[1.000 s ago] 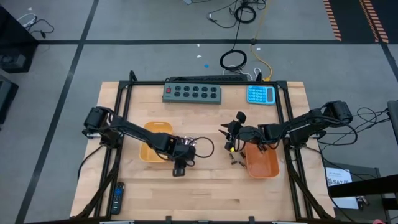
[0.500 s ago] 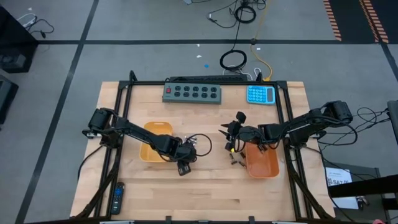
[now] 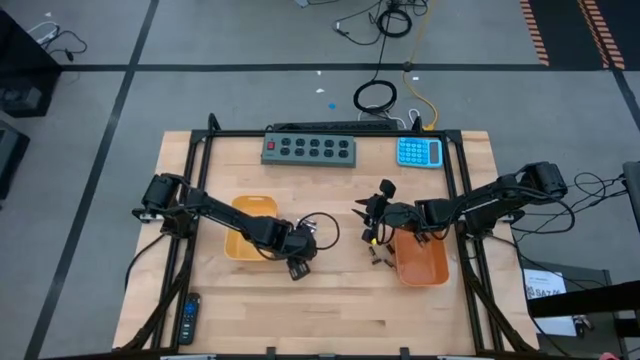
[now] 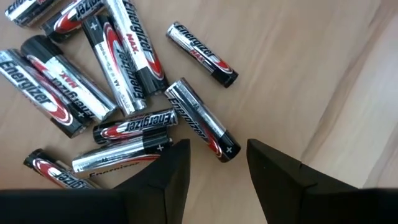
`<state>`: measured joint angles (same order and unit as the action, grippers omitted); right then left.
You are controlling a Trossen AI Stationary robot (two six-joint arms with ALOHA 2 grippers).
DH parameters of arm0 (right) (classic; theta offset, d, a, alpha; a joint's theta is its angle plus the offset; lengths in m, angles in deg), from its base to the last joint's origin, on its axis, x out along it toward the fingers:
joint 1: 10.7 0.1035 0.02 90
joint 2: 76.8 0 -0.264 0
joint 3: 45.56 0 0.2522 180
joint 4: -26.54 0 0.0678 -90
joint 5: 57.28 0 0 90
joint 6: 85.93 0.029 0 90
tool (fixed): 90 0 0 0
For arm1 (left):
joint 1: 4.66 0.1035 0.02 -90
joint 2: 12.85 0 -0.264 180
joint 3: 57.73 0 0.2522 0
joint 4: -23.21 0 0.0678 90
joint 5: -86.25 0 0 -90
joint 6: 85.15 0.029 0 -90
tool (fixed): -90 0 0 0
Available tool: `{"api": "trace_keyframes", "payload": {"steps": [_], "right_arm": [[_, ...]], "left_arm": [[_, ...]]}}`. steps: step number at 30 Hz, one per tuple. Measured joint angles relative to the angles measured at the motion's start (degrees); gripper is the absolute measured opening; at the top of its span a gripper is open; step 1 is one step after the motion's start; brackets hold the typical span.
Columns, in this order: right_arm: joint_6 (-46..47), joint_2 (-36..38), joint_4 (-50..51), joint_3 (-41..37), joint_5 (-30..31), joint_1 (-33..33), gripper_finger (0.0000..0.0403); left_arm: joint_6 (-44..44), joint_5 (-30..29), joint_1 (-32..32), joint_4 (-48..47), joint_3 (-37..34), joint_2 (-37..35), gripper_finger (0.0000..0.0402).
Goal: Sort batteries
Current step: Put the silver battery into the yellow bin
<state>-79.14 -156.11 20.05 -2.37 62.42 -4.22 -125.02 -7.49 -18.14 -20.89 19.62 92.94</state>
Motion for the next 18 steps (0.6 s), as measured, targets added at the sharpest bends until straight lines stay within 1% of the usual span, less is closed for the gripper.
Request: {"api": "trace_keyframes", "payload": {"steps": [6, 10, 14, 18], "right_arm": [[0.00, 0.00, 0.00, 0.02, 0.01, 0.00, 0.0114], [0.00, 0.00, 0.47, 0.02, 0.00, 0.00, 0.0114], [0.00, 0.00, 1.13, 0.02, 0.02, 0.00, 0.0114], [0.00, 0.00, 1.73, 0.02, 0.01, 0.00, 0.0114]], "left_arm": [[0.27, -1.08, 0.90, -0.05, 0.00, 0.01, 0.0168], [1.40, -0.99, 1.64, -0.07, 0.05, 1.65, 0.0168], [3.33, -1.01, 1.75, -0.20, 0.26, 3.56, 0.0168], [5.55, -1.78, 1.73, -0.27, 0.26, 4.00, 0.0164]]}}
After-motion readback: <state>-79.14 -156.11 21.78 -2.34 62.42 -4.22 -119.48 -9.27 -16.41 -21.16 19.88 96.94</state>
